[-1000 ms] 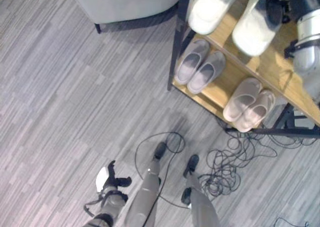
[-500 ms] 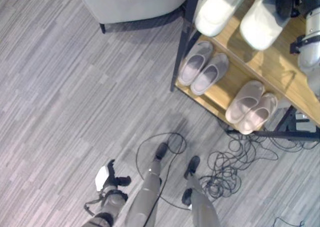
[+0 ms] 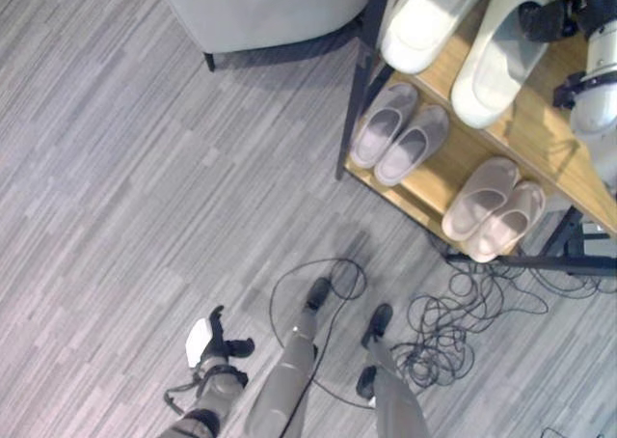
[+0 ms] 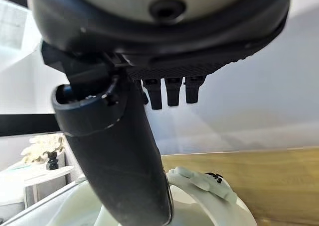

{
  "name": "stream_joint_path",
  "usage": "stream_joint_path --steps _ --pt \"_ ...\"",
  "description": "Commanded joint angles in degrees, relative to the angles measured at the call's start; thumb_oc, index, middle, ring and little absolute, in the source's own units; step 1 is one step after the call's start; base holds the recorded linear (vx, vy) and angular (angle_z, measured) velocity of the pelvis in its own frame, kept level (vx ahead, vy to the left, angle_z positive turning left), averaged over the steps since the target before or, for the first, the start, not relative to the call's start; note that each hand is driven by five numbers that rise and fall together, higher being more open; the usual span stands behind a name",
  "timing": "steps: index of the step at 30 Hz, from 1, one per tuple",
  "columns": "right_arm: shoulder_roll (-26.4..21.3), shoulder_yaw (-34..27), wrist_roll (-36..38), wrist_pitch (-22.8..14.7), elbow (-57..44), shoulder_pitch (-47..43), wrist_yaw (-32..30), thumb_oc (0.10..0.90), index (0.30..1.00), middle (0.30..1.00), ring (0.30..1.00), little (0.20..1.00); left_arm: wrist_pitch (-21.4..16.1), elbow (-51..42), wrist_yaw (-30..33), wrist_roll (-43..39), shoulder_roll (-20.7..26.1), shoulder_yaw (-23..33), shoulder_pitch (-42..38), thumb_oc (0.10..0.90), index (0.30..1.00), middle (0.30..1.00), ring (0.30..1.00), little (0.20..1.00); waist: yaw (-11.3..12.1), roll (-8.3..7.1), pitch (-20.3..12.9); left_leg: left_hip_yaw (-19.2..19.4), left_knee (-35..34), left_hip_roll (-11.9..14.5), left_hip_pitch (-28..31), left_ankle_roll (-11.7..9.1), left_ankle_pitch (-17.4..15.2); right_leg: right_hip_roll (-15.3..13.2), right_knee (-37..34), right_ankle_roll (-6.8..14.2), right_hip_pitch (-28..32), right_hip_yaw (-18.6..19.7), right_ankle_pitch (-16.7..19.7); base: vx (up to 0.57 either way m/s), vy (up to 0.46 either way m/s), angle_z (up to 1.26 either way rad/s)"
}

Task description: Arrange the slippers neatly on the shoe rack.

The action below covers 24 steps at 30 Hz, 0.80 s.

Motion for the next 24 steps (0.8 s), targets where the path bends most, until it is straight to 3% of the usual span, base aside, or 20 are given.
stream_joint_path --steps 1,4,5,6,7,9,11,20,24 --pt "-2.5 -4.6 2.8 -2.0 -5.1 -5.7 -2.1 0.800 0.900 0.900 0.900 0.900 -0.5 1.5 1.5 -0.9 2.1 0.5 1.0 0.800 0.900 0.900 0.900 0.900 -1.9 0.11 -1.0 -2.5 -2.7 -2.8 2.1 -1.6 -2.3 -0.3 -0.1 3.5 8.8 -0.7 -5.2 0.00 0.000 0.00" --pt "-1.7 -8.2 5.5 -3.5 -7.5 -3.2 -2.6 0.800 0.900 0.900 0.900 0.900 -0.5 1.4 1.2 -1.0 2.0 0.7 1.1 0.800 0.900 0.900 0.900 0.900 -2.1 0.16 -0.9 -2.5 -2.7 -2.8 2.3 -1.6 -2.4 -0.3 -0.1 3.4 8.9 -0.7 -5.2 0.00 0.000 0.00" --pt "2.0 -14.6 15.1 -7.9 -9.5 0.5 -2.2 0.800 0.900 0.900 0.900 0.900 -0.9 1.2 0.6 -1.9 1.7 0.9 1.4 0.800 0.900 0.900 0.900 0.900 -2.1 0.52 -0.9 -2.5 -2.6 -2.8 2.7 -1.5 -2.7 -0.2 -0.1 3.4 9.2 -0.7 -5.3 0.00 0.000 0.00" --pt "2.0 -14.7 15.1 -7.9 -9.6 0.7 -2.1 0.800 0.900 0.900 0.900 0.900 -0.9 1.2 0.5 -1.9 1.8 0.8 1.5 0.800 0.900 0.900 0.900 0.900 -2.0 0.42 -0.9 -2.5 -2.6 -2.8 2.7 -1.5 -2.7 -0.2 -0.1 3.4 9.2 -0.7 -5.3 0.00 0.000 0.00" --pt "3.6 -16.4 20.2 -10.0 -9.6 1.4 -1.0 0.800 0.900 0.900 0.900 0.900 -0.9 1.8 -1.4 -2.7 1.8 0.8 1.6 0.800 0.900 0.900 0.900 0.900 -2.0 0.68 -1.1 -2.4 -2.7 -2.7 2.8 -1.4 -2.8 -0.2 -0.1 3.4 9.3 -0.5 -5.4 0.00 0.000 0.00" --pt "3.6 -16.5 20.2 -10.1 -9.6 1.5 -1.0 0.800 0.900 0.900 0.900 0.900 -0.9 1.8 -1.4 -2.7 1.9 0.8 1.6 0.800 0.900 0.900 0.900 0.900 -2.0 0.63 -1.1 -2.4 -2.7 -2.7 2.8 -1.4 -2.8 -0.2 -0.1 3.4 9.3 -0.5 -5.4 -0.01 0.012 -0.04" --pt "6.7 -19.1 25.2 -11.9 -8.3 1.2 -1.4 0.800 0.900 0.900 0.900 0.900 -0.2 3.5 -3.5 -3.3 1.9 1.1 1.4 0.800 0.900 0.900 0.900 0.900 -2.1 1.12 -1.4 -2.1 -3.1 -2.4 3.3 -1.4 -2.8 -0.2 -0.1 3.4 9.3 -0.3 -5.3 0.00 0.000 0.00" --pt "5.9 -15.5 18.9 -7.4 -3.7 -3.4 -1.1 0.800 0.900 0.900 0.900 0.900 0.4 5.3 -6.7 -2.4 2.4 0.7 1.6 0.800 0.900 0.900 0.900 0.900 -2.4 1.45 -1.6 -2.1 -3.6 -2.3 3.7 -1.4 -2.4 -0.1 -0.1 3.3 9.2 -0.1 -5.0 0.00 0.003 -0.02" --pt "6.5 -17.2 20.3 -8.6 -5.4 -2.6 -1.7 0.800 0.900 0.900 0.900 0.900 0.5 5.5 -7.0 -2.7 2.0 0.8 1.7 0.800 0.900 0.900 0.900 0.900 -2.5 1.53 -1.7 -2.2 -3.9 -2.4 3.6 -1.4 -2.1 -0.2 -0.1 3.3 9.1 -0.3 -4.9 0.00 0.000 0.00"
